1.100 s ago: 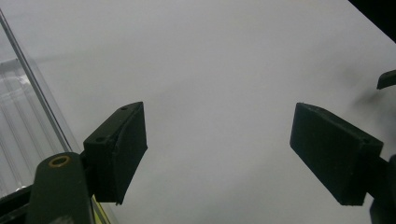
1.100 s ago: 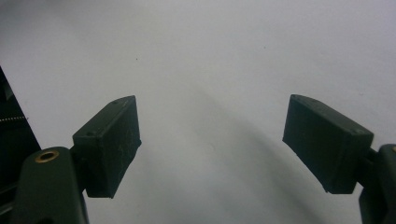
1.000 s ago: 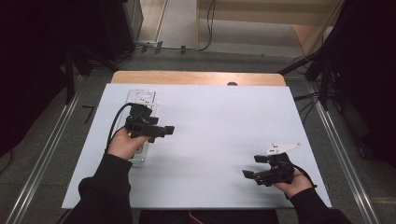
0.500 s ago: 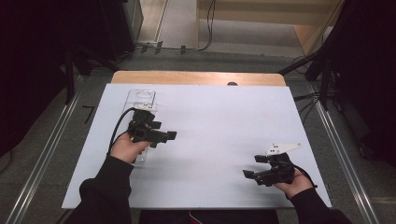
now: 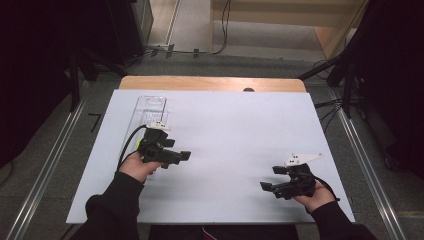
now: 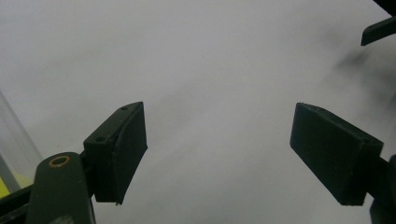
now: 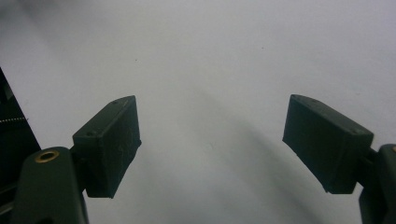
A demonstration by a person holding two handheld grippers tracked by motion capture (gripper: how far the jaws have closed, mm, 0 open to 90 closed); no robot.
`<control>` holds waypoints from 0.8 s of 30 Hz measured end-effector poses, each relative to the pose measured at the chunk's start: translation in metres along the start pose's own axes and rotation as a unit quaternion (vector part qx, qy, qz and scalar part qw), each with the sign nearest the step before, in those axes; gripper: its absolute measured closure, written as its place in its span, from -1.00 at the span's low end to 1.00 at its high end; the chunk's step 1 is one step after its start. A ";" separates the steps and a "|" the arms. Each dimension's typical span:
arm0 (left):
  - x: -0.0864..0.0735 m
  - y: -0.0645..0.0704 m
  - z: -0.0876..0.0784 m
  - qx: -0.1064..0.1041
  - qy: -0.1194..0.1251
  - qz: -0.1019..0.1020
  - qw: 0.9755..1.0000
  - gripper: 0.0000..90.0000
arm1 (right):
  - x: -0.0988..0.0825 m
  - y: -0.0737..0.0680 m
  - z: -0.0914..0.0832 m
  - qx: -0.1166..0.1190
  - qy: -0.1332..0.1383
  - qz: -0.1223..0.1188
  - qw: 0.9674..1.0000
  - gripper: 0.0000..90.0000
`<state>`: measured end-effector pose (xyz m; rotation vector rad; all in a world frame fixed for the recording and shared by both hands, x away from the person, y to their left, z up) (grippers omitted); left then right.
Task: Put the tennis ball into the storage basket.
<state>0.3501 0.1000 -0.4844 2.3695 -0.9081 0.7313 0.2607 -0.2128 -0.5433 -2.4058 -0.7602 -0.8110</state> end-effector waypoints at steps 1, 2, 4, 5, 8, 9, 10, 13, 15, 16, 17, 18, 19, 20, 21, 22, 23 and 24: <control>-0.004 0.002 0.001 -0.003 -0.005 0.007 1.000 -0.57 | 0.000 0.000 0.000 0.000 0.000 0.000 1.000 -0.62; -0.006 0.004 0.002 -0.003 -0.008 0.009 1.000 -0.57 | 0.000 0.000 0.000 0.000 0.000 0.000 1.000 -0.62; -0.007 0.005 0.002 -0.004 -0.009 0.011 1.000 -0.57 | 0.000 0.000 0.000 0.000 0.000 0.000 1.000 -0.62; -0.009 0.006 0.003 -0.004 -0.011 0.013 1.000 -0.57 | 0.000 0.000 0.000 0.000 0.000 -0.001 1.000 -0.62; -0.013 0.010 0.004 -0.015 -0.013 0.014 1.000 -0.57 | 0.001 0.000 0.000 0.000 0.000 0.000 1.000 -0.62; -0.016 0.011 0.004 -0.021 -0.013 0.014 1.000 -0.57 | 0.001 0.000 0.000 0.000 0.000 0.000 1.000 -0.62; -0.018 0.011 0.004 -0.019 -0.016 0.017 1.000 -0.57 | 0.001 0.000 0.000 0.000 0.001 -0.001 1.000 -0.62; -0.022 0.012 0.005 -0.021 -0.020 0.019 0.999 -0.57 | 0.002 0.000 0.000 0.001 0.001 0.000 1.000 -0.62; -0.024 0.012 0.006 -0.023 -0.022 0.019 0.999 -0.57 | 0.002 0.001 0.000 0.001 0.000 0.000 1.000 -0.62; -0.025 0.013 0.006 -0.024 -0.021 0.020 0.999 -0.57 | 0.002 0.001 0.000 0.002 0.000 0.000 1.000 -0.62; -0.026 0.013 0.006 -0.025 -0.021 0.021 0.999 -0.57 | 0.002 0.001 0.000 0.002 0.000 -0.001 1.000 -0.62; -0.027 0.013 0.006 -0.025 -0.021 0.021 0.999 -0.57 | 0.002 0.001 0.000 0.002 0.000 -0.001 1.000 -0.62; -0.029 0.014 0.006 -0.028 -0.020 0.022 0.999 -0.57 | 0.002 0.001 0.000 0.003 0.000 -0.001 1.000 -0.62; -0.030 0.015 0.007 -0.031 -0.021 0.023 0.999 -0.57 | 0.002 0.001 0.000 0.002 0.000 -0.001 1.000 -0.62; -0.031 0.015 0.007 -0.031 -0.021 0.024 0.999 -0.57 | 0.002 0.002 0.000 0.001 0.000 0.001 1.000 -0.62; -0.033 0.016 0.007 -0.032 -0.021 0.025 0.999 -0.57 | 0.003 0.002 0.000 0.001 0.001 0.000 1.000 -0.62; -0.034 0.016 0.007 -0.033 -0.021 0.026 0.999 -0.57 | 0.003 0.003 0.000 0.002 0.002 0.000 1.000 -0.62; -0.035 0.016 0.007 -0.033 -0.020 0.028 0.999 -0.57 | 0.003 0.003 0.000 0.001 0.002 0.001 1.000 -0.62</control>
Point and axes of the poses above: each handheld gripper's, and its own axes: z roughly forward along the jaws, x roughly out of its top, y roughly to its right, the point moved 8 cm from there along z, roughly forward along the jaws
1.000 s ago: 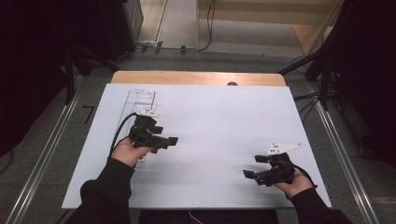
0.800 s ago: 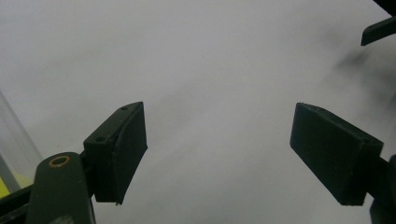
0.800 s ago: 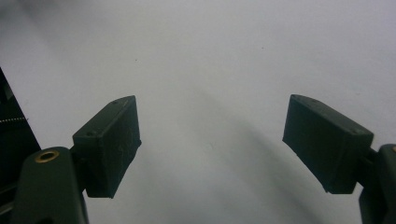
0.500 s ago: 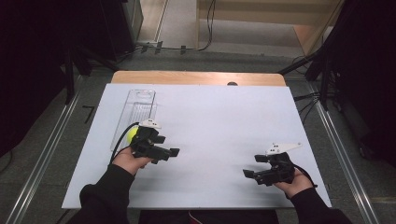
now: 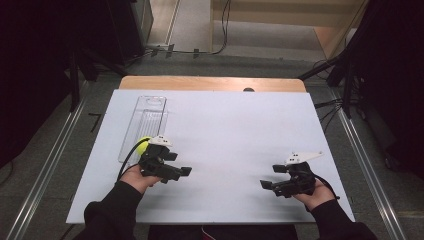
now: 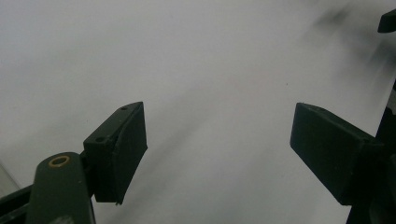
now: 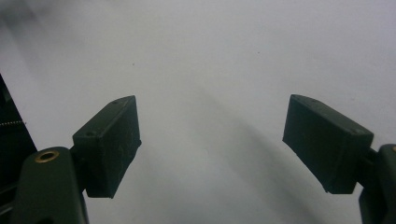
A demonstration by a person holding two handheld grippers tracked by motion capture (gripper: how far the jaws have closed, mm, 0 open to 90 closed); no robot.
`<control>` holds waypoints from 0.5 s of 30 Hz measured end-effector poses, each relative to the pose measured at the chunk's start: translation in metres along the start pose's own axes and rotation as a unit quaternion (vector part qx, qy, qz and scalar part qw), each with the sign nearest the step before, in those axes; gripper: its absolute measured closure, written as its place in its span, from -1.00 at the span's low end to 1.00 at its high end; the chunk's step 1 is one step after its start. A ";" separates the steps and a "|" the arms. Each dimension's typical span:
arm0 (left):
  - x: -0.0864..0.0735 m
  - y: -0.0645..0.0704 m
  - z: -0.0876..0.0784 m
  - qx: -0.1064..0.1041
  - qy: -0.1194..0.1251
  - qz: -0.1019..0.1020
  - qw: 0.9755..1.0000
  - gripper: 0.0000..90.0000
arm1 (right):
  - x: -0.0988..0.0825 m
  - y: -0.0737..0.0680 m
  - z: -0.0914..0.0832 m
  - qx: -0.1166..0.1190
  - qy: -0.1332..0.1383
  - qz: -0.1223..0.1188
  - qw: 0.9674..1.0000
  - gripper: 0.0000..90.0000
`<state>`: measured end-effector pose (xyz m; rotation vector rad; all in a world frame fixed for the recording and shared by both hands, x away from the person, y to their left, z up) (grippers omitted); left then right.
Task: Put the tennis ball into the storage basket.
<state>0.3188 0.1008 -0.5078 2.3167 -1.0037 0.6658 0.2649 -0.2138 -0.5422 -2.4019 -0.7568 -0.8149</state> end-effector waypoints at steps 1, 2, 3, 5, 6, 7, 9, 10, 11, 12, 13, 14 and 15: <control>-0.001 0.000 0.000 0.000 0.000 -0.001 1.000 -0.57 | 0.000 0.000 0.000 0.000 0.000 0.000 1.000 -0.62; -0.001 0.000 0.000 0.000 0.000 -0.001 1.000 -0.57 | 0.000 0.000 0.000 0.000 0.000 0.000 1.000 -0.62; -0.002 0.000 0.000 -0.002 0.000 -0.001 1.000 -0.57 | 0.000 0.001 0.000 0.000 0.000 -0.001 1.000 -0.62; -0.005 0.001 0.000 -0.004 0.000 -0.001 1.000 -0.57 | 0.000 0.000 0.000 0.002 -0.001 0.001 1.000 -0.62; -0.006 0.002 0.000 -0.004 0.002 -0.001 1.000 -0.57 | 0.000 0.000 0.001 0.001 -0.001 0.001 1.000 -0.62; -0.007 0.003 -0.001 -0.007 0.001 0.001 1.000 -0.57 | 0.001 0.001 0.001 0.000 -0.001 0.001 1.000 -0.62; -0.010 0.004 -0.001 -0.008 0.000 0.003 1.000 -0.57 | 0.001 0.001 0.002 0.001 -0.002 0.001 1.000 -0.62; -0.011 0.004 -0.001 -0.008 0.000 0.005 1.000 -0.57 | 0.001 0.001 0.002 0.001 -0.002 0.001 1.000 -0.62; -0.012 0.005 -0.001 -0.009 -0.001 0.005 1.000 -0.57 | 0.001 0.001 0.002 0.000 -0.002 0.001 1.000 -0.62; -0.013 0.005 -0.001 -0.009 -0.001 0.007 1.000 -0.57 | 0.001 0.001 0.002 0.001 -0.003 0.002 1.000 -0.62; -0.014 0.005 -0.001 -0.008 0.000 0.006 1.000 -0.57 | 0.001 0.001 0.002 0.000 -0.003 0.002 1.000 -0.62; -0.014 0.005 -0.001 -0.009 0.001 0.005 1.000 -0.57 | 0.001 0.001 0.002 0.000 -0.004 0.002 1.000 -0.62; -0.015 0.005 -0.001 -0.009 0.000 0.006 1.000 -0.57 | 0.001 0.001 0.003 0.001 -0.003 0.001 1.000 -0.62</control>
Point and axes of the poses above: each handheld gripper's, and its own axes: z roughly forward along the jaws, x roughly out of its top, y roughly to its right, the point moved 8 cm from there along z, roughly forward along the jaws
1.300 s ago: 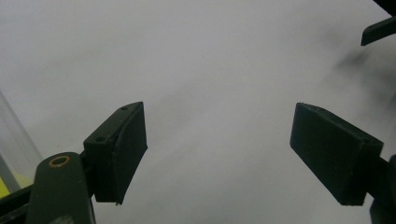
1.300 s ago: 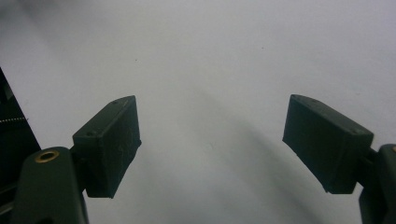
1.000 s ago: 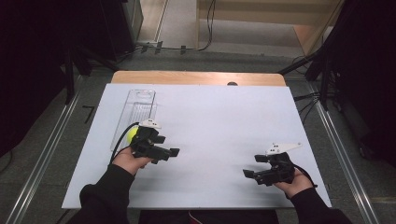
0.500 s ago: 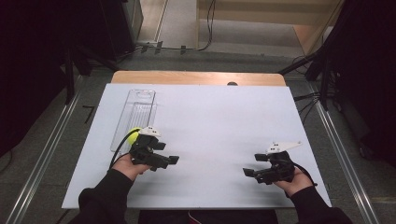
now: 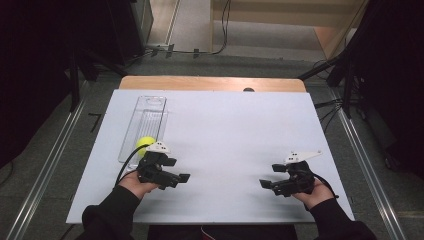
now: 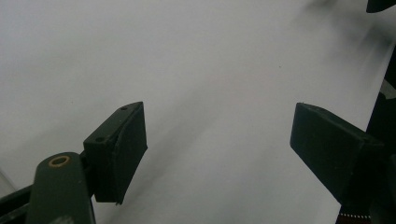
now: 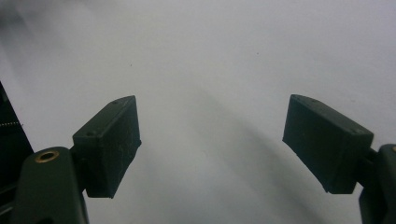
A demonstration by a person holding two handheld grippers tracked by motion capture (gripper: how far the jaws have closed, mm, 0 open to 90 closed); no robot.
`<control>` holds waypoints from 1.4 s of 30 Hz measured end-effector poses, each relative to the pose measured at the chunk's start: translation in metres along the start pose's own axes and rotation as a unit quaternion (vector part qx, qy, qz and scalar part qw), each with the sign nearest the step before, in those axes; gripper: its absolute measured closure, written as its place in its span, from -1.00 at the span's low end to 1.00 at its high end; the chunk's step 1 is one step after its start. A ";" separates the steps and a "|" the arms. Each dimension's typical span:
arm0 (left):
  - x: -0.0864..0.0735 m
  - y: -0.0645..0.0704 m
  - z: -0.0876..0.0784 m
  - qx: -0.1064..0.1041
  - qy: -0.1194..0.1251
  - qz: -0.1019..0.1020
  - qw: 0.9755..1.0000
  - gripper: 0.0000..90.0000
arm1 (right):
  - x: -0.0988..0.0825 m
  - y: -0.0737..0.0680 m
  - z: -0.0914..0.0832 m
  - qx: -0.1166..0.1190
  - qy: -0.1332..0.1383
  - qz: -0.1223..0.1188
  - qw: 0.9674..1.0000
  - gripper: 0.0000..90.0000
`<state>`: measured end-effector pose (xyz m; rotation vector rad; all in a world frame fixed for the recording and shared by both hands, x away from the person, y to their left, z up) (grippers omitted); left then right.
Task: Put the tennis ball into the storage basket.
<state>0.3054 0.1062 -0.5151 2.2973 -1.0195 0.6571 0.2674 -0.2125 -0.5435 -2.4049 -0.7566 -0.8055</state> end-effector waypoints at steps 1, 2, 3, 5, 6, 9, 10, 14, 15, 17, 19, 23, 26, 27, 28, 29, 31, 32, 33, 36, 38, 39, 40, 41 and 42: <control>0.000 0.000 0.000 -0.001 0.002 0.001 1.000 -0.57 | 0.000 0.000 0.000 0.001 0.000 0.001 1.000 -0.62; -0.001 0.001 0.000 -0.001 0.002 0.000 1.000 -0.57 | 0.000 0.000 0.000 0.000 0.000 0.000 1.000 -0.62; -0.002 0.001 0.000 0.000 0.003 0.002 1.000 -0.57 | 0.001 0.000 0.001 0.000 0.001 0.000 1.000 -0.62; -0.004 0.001 -0.001 0.003 -0.001 0.005 1.000 -0.57 | 0.001 0.000 0.001 0.000 0.000 0.001 1.000 -0.62; -0.004 0.002 -0.002 0.003 0.000 0.006 1.000 -0.57 | 0.000 0.000 0.001 -0.001 -0.001 0.001 1.000 -0.62; -0.007 0.004 -0.003 0.001 0.002 0.006 1.000 -0.57 | 0.001 -0.001 0.002 0.001 -0.001 -0.002 1.000 -0.62; -0.008 0.003 -0.004 0.003 0.002 0.010 1.000 -0.57 | 0.001 -0.001 0.002 0.001 0.000 -0.002 1.000 -0.62; -0.011 0.004 -0.006 0.005 0.002 0.010 1.000 -0.57 | 0.001 -0.001 0.002 0.001 -0.001 0.000 1.000 -0.62; -0.012 0.003 -0.007 0.007 0.002 0.011 1.000 -0.57 | 0.001 -0.001 0.002 0.001 -0.001 -0.001 1.000 -0.62; -0.014 0.003 -0.009 0.009 -0.001 0.013 1.000 -0.57 | 0.001 -0.001 0.002 0.001 -0.001 -0.001 1.000 -0.62; -0.017 0.002 -0.010 0.008 -0.001 0.010 1.000 -0.57 | 0.001 -0.001 0.002 0.002 -0.002 -0.001 1.000 -0.62; -0.020 0.001 -0.014 0.010 -0.001 0.008 1.000 -0.57 | 0.001 -0.001 0.002 0.001 -0.001 -0.001 1.000 -0.62; -0.022 0.001 -0.016 0.011 0.000 0.007 1.000 -0.57 | 0.001 -0.001 0.002 0.000 -0.001 -0.001 1.000 -0.62; -0.024 0.000 -0.017 0.013 -0.001 0.006 1.000 -0.57 | 0.001 -0.001 0.002 0.000 0.000 0.000 1.000 -0.62; -0.024 0.000 -0.017 0.013 -0.001 0.006 1.000 -0.57 | 0.001 -0.001 0.002 0.000 0.000 0.000 1.000 -0.62; -0.025 0.000 -0.017 0.013 -0.002 0.007 1.000 -0.57 | 0.001 -0.001 0.002 0.000 0.000 0.000 1.000 -0.62; -0.026 -0.001 -0.019 0.016 -0.004 0.009 1.000 -0.57 | 0.001 -0.001 0.002 0.000 0.000 0.000 1.000 -0.62; -0.027 -0.002 -0.021 0.017 -0.001 0.007 1.000 -0.57 | 0.001 -0.001 0.002 0.000 0.000 0.000 1.000 -0.62; -0.027 -0.002 -0.021 0.017 -0.001 0.007 1.000 -0.57 | 0.001 -0.001 0.002 0.000 0.000 0.000 1.000 -0.62; -0.030 -0.005 -0.025 0.021 0.003 0.001 1.000 -0.57 | 0.001 -0.001 0.001 0.000 0.001 -0.001 1.000 -0.62; -0.030 -0.007 -0.026 0.022 0.004 0.001 1.000 -0.57 | 0.001 0.000 0.001 0.000 0.001 0.000 1.000 -0.62; -0.030 -0.007 -0.026 0.023 0.006 0.001 1.000 -0.57 | 0.001 0.000 0.001 0.000 0.001 0.000 1.000 -0.62; -0.031 -0.008 -0.027 0.023 0.005 0.000 1.000 -0.57 | 0.001 0.000 0.001 0.000 0.000 -0.001 1.000 -0.62; -0.031 -0.008 -0.027 0.025 0.004 0.000 1.000 -0.57 | 0.001 0.000 0.001 0.000 0.001 -0.002 1.000 -0.62; -0.031 -0.009 -0.027 0.025 0.006 -0.002 1.000 -0.57 | 0.001 0.000 0.001 0.000 0.001 -0.002 1.000 -0.62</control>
Point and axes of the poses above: each handheld gripper's, and its own axes: z roughly forward along the jaws, x roughly out of its top, y roughly to its right, the point moved 8 cm from there along z, roughly forward along the jaws
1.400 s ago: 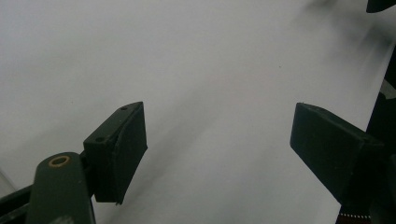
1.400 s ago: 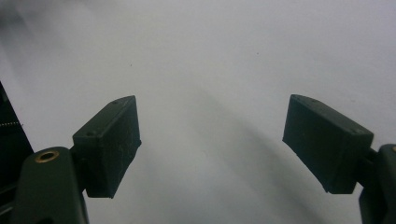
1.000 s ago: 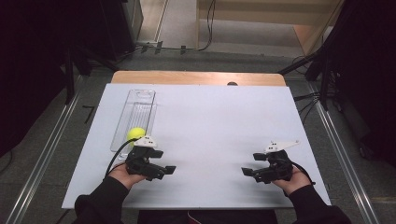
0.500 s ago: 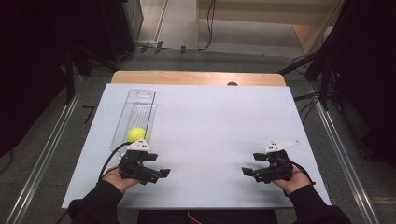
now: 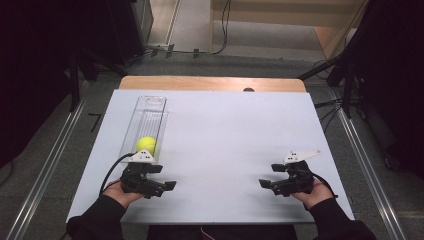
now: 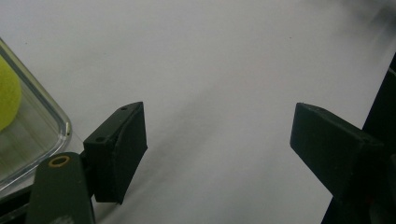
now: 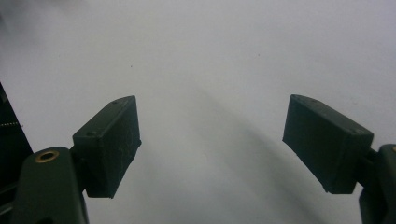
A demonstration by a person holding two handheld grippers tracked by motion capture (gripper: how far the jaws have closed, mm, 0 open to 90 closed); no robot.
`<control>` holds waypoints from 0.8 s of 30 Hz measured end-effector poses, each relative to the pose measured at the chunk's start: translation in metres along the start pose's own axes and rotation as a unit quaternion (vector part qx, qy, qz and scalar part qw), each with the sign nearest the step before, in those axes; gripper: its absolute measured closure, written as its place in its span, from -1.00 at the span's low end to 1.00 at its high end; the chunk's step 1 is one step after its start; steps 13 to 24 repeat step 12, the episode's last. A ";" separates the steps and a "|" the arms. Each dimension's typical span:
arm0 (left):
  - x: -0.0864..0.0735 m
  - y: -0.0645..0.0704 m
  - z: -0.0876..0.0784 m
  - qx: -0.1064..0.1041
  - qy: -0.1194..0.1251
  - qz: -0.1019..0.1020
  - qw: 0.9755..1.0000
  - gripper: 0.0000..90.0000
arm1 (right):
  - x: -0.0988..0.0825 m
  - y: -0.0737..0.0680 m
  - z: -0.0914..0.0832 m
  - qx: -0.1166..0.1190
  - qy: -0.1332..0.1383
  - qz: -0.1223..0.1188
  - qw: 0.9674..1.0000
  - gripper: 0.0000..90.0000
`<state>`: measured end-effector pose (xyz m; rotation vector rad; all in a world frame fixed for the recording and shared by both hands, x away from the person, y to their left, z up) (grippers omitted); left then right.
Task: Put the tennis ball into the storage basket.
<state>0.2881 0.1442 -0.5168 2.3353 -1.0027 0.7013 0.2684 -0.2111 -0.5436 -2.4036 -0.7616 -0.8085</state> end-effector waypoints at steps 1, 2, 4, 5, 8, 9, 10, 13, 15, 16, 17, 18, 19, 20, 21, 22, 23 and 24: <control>0.000 -0.001 0.000 0.000 0.000 0.000 1.000 -0.57 | 0.000 0.000 0.000 0.000 0.000 0.001 1.000 -0.62; 0.000 -0.001 -0.001 0.001 -0.001 0.000 1.000 -0.57 | 0.000 0.000 0.000 0.000 0.000 0.000 1.000 -0.62; 0.000 -0.002 -0.001 0.001 0.001 -0.001 1.000 -0.57 | 0.000 0.000 0.000 0.000 0.000 0.000 1.000 -0.62; 0.000 -0.002 -0.001 0.002 0.002 -0.002 1.000 -0.57 | 0.000 -0.001 0.000 0.000 -0.001 0.001 1.000 -0.62; 0.000 -0.002 -0.001 0.002 0.000 0.000 1.000 -0.57 | 0.000 0.000 -0.001 -0.001 0.000 0.001 1.000 -0.62; 0.000 -0.002 -0.001 0.002 0.000 -0.001 1.000 -0.57 | 0.000 0.000 -0.001 -0.001 0.000 0.000 1.000 -0.62; 0.000 -0.002 0.000 0.001 0.001 -0.001 1.000 -0.57 | 0.000 0.000 -0.001 0.000 0.000 0.000 1.000 -0.62; 0.000 -0.002 0.000 0.000 0.000 0.001 1.000 -0.57 | 0.000 0.000 -0.001 0.000 0.000 0.000 1.000 -0.62; 0.000 -0.002 0.000 0.000 0.000 0.001 1.000 -0.57 | 0.000 0.000 -0.001 0.000 0.000 0.000 1.000 -0.62; 0.000 -0.002 0.000 0.000 0.000 0.001 1.000 -0.57 | 0.000 0.000 -0.001 0.000 0.000 0.000 1.000 -0.62; 0.000 -0.002 0.000 0.000 0.000 0.001 1.000 -0.57 | 0.000 0.000 -0.001 0.000 0.000 0.000 1.000 -0.62; 0.000 -0.002 0.000 0.000 0.000 0.001 1.000 -0.57 | 0.000 0.000 -0.001 0.000 0.000 0.000 1.000 -0.62; 0.000 -0.002 0.000 0.000 0.000 0.001 1.000 -0.57 | 0.000 0.000 -0.001 0.000 0.000 0.000 1.000 -0.62; 0.000 -0.002 0.000 0.000 0.000 0.001 1.000 -0.57 | 0.000 0.000 -0.001 0.000 0.000 0.000 1.000 -0.62; 0.000 -0.002 0.000 0.000 0.000 0.001 1.000 -0.57 | 0.000 0.000 -0.001 0.000 0.000 0.000 1.000 -0.62; 0.000 -0.002 0.000 0.000 0.000 0.001 1.000 -0.57 | 0.000 0.000 -0.001 0.000 0.000 0.000 1.000 -0.62; 0.000 -0.002 0.000 0.000 0.000 0.001 1.000 -0.57 | 0.000 0.000 -0.001 0.000 0.000 0.000 1.000 -0.62; 0.000 -0.002 0.000 0.000 0.000 0.001 1.000 -0.57 | 0.000 0.000 -0.001 0.000 0.000 0.000 1.000 -0.62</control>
Point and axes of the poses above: each handheld gripper's, and its own axes: z roughly forward along the jaws, x roughly out of its top, y roughly to its right, the point moved 8 cm from there along z, roughly forward along the jaws
